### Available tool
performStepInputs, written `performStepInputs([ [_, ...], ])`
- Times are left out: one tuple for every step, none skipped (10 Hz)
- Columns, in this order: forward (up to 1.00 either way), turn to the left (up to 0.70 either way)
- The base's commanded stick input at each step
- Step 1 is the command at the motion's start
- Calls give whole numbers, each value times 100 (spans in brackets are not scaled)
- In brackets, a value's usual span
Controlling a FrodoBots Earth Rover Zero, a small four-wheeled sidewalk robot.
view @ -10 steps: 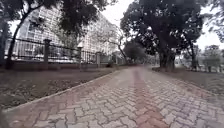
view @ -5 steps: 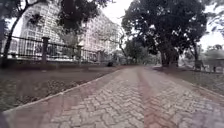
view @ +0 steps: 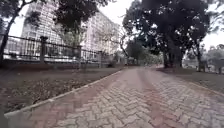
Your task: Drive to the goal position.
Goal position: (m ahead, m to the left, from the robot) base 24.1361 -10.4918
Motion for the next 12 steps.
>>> performStepInputs([
  [70,0],
  [70,0],
  [70,0],
  [70,0],
  [70,0],
  [70,0],
  [70,0],
  [70,0],
  [70,0],
  [70,0],
  [70,-2],
  [70,-6],
])
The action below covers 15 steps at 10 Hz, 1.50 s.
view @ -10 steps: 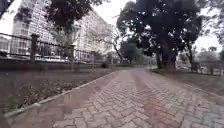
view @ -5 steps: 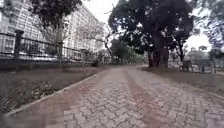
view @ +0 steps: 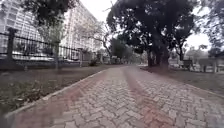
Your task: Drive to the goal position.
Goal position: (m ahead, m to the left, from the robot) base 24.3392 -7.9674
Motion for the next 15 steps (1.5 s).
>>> performStepInputs([
  [70,-29],
  [70,-27],
  [70,-23],
  [70,-11],
  [70,0],
  [70,0],
  [70,0],
  [70,0],
  [70,0],
  [70,0],
  [70,0],
  [70,0],
  [70,0],
  [70,0],
  [70,0],
])
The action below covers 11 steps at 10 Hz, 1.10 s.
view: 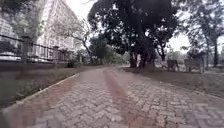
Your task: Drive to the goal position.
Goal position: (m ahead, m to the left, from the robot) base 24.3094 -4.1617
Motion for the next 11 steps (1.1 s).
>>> performStepInputs([
  [70,0],
  [70,0],
  [70,0],
  [70,0],
  [70,-1],
  [70,-2],
  [70,-2],
  [70,-3],
  [70,-25],
  [70,-8],
  [70,0],
])
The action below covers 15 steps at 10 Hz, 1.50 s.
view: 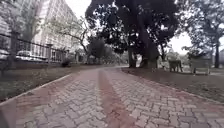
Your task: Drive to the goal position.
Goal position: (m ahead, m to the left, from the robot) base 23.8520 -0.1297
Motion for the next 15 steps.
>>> performStepInputs([
  [70,0],
  [70,0],
  [70,0],
  [70,0],
  [70,0],
  [70,0],
  [70,0],
  [70,0],
  [70,0],
  [70,0],
  [70,0],
  [70,0],
  [70,1],
  [70,3],
  [70,19],
])
